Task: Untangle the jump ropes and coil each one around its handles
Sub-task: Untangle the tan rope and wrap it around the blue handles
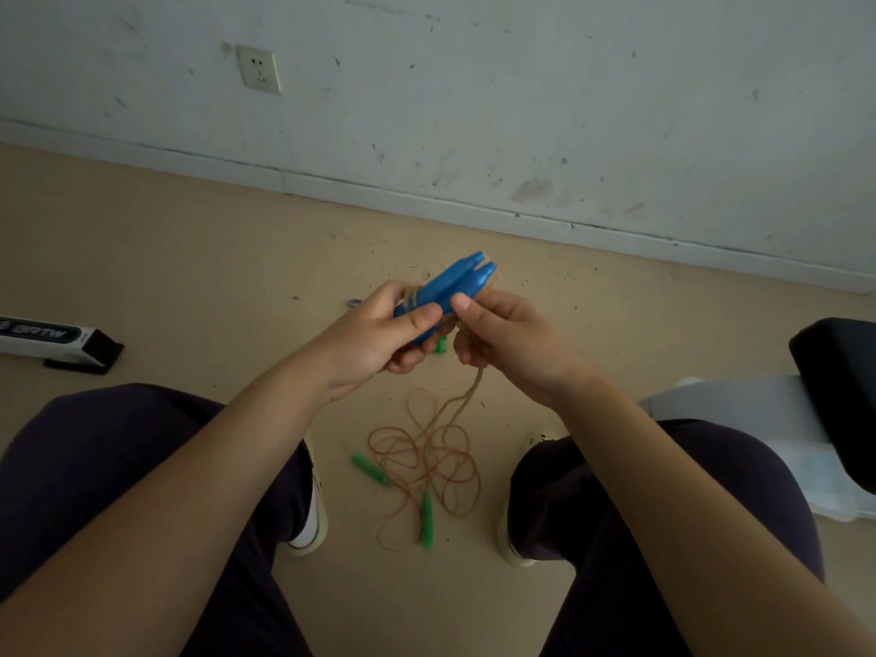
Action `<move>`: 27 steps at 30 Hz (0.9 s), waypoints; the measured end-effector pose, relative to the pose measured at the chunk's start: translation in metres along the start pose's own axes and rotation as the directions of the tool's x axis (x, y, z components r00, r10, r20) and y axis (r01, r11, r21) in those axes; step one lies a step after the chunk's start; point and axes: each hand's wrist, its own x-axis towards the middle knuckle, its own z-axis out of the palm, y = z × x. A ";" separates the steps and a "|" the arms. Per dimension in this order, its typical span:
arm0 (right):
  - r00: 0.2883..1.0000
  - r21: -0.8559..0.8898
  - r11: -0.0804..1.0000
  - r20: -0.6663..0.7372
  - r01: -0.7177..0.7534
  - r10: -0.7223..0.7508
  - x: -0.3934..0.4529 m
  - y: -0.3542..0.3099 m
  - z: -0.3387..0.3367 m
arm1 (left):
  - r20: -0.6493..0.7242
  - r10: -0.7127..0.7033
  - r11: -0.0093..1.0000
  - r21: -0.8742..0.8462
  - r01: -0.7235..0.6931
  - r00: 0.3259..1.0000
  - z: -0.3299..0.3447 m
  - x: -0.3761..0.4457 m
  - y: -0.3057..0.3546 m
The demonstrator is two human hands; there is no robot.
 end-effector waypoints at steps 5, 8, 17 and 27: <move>0.998 -0.099 0.994 -0.065 -0.033 0.027 0.000 -0.004 0.002 | -0.003 0.051 0.997 0.050 -0.051 0.999 0.004 -0.003 0.001; 0.995 -0.139 0.989 -0.093 -0.058 0.046 0.000 -0.007 0.007 | -0.031 0.047 0.998 0.052 -0.046 0.998 0.004 -0.002 0.001; 0.999 -0.345 0.938 0.012 -0.030 0.036 -0.001 -0.007 0.005 | -0.312 0.092 0.995 0.076 -0.071 0.946 0.010 0.001 0.002; 0.980 -0.442 0.875 0.054 0.197 -0.194 -0.005 -0.015 0.002 | -0.318 -0.037 0.983 0.157 0.091 0.947 -0.006 0.005 -0.001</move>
